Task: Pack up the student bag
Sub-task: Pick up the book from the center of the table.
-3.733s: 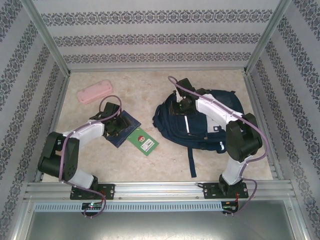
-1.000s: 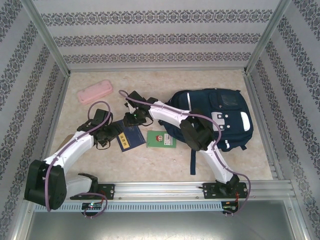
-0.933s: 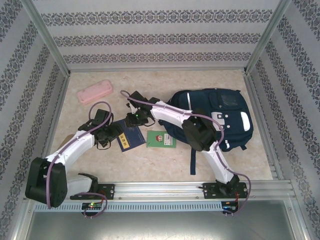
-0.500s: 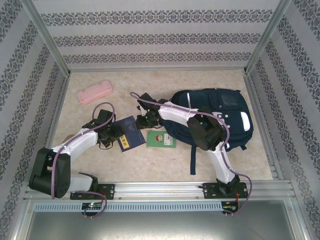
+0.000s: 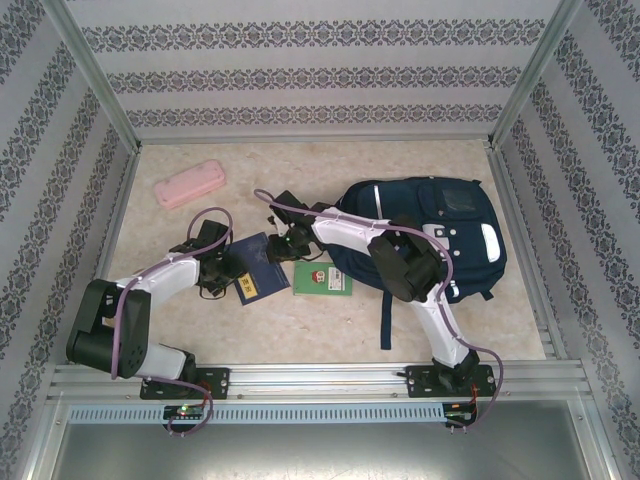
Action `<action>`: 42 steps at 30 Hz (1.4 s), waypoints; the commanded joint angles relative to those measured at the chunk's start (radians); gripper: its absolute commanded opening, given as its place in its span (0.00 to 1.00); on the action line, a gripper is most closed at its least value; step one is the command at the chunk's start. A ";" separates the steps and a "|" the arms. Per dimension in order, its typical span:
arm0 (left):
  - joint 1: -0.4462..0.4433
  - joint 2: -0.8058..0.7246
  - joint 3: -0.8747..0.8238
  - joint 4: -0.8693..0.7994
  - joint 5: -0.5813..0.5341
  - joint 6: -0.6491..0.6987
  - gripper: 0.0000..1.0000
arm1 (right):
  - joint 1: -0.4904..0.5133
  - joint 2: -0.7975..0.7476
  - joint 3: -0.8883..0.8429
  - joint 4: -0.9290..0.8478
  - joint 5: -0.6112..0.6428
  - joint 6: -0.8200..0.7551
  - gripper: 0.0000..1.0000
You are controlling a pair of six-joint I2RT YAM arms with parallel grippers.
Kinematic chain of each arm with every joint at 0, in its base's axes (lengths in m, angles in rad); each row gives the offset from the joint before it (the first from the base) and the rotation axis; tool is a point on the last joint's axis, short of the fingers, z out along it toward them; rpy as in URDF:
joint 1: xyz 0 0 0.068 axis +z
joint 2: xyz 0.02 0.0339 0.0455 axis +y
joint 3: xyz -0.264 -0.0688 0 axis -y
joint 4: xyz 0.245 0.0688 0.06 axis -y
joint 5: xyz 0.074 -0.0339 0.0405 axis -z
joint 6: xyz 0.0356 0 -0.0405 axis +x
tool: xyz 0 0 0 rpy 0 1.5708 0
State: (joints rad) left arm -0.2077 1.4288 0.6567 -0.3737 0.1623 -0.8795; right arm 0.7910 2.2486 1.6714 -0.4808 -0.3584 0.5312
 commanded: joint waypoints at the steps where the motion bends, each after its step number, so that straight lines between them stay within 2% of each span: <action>1: -0.006 0.065 -0.023 0.200 0.109 -0.015 0.60 | 0.034 0.031 -0.004 -0.018 -0.036 0.013 0.29; 4: -0.006 0.049 -0.011 0.192 0.108 -0.012 0.60 | 0.035 0.032 -0.002 -0.007 -0.058 0.025 0.28; 8: -0.006 0.035 -0.013 0.181 0.105 -0.004 0.60 | 0.050 0.033 -0.003 0.051 -0.149 0.076 0.28; 18: -0.006 0.028 -0.035 0.224 0.132 -0.007 0.48 | 0.073 0.049 -0.010 0.198 -0.320 0.217 0.28; 21: -0.007 0.015 -0.038 0.242 0.152 -0.008 0.44 | 0.057 0.015 -0.061 0.334 -0.395 0.318 0.28; 26: -0.006 0.000 -0.032 0.255 0.179 -0.006 0.43 | 0.029 -0.057 -0.142 0.617 -0.487 0.502 0.28; 31: -0.006 -0.013 -0.029 0.262 0.190 -0.010 0.43 | 0.030 -0.070 -0.147 0.757 -0.538 0.602 0.28; 35: -0.006 -0.025 -0.023 0.254 0.187 -0.005 0.43 | 0.030 -0.063 -0.141 0.640 -0.503 0.524 0.28; 39: -0.007 -0.043 -0.021 0.233 0.180 0.005 0.43 | 0.025 -0.076 -0.122 0.345 -0.360 0.307 0.32; 42: -0.007 -0.048 -0.022 0.225 0.179 0.009 0.43 | 0.019 -0.089 -0.131 0.236 -0.289 0.224 0.33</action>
State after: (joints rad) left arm -0.1963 1.3926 0.6285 -0.3046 0.2577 -0.8825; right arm 0.7887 2.1818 1.5429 -0.0357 -0.6922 0.8936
